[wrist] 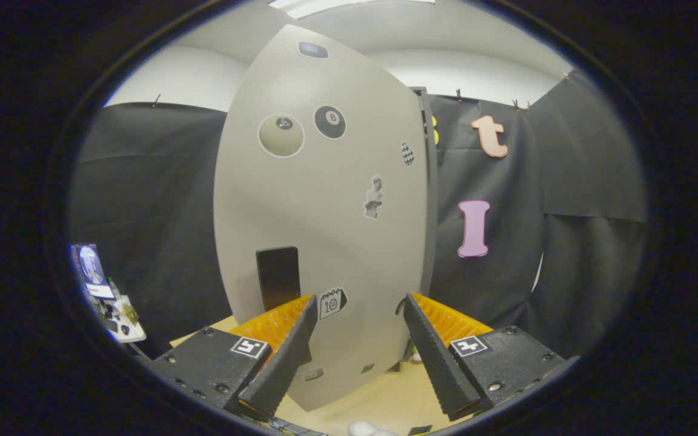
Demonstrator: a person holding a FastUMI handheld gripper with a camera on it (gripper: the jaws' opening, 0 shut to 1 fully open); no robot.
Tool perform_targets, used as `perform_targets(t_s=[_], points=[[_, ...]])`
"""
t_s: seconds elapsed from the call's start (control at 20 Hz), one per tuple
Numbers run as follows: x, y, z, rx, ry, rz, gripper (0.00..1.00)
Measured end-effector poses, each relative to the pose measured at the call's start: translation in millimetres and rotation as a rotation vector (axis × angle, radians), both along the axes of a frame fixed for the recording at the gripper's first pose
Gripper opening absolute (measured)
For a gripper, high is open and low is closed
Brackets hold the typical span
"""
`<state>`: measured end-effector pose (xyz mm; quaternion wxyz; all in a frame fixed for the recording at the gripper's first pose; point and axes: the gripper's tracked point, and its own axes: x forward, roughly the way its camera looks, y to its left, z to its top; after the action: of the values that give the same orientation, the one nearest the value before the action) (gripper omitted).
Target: Open the shoe cabinet door, grab the shoes and put them into the shoe cabinet, then close the shoe cabinet door.
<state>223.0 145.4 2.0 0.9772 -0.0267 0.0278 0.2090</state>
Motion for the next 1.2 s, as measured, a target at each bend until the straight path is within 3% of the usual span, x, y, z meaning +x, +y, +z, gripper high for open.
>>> perform_targets(t_s=[0.25,0.55,1.2], points=[[-5,39,-7,-0.011,-0.008,-0.035,0.99],[-30,41,-2,-0.007,-0.005,-0.094,0.99],[-128,-16,28,0.024,-0.082,-0.316,0.99]])
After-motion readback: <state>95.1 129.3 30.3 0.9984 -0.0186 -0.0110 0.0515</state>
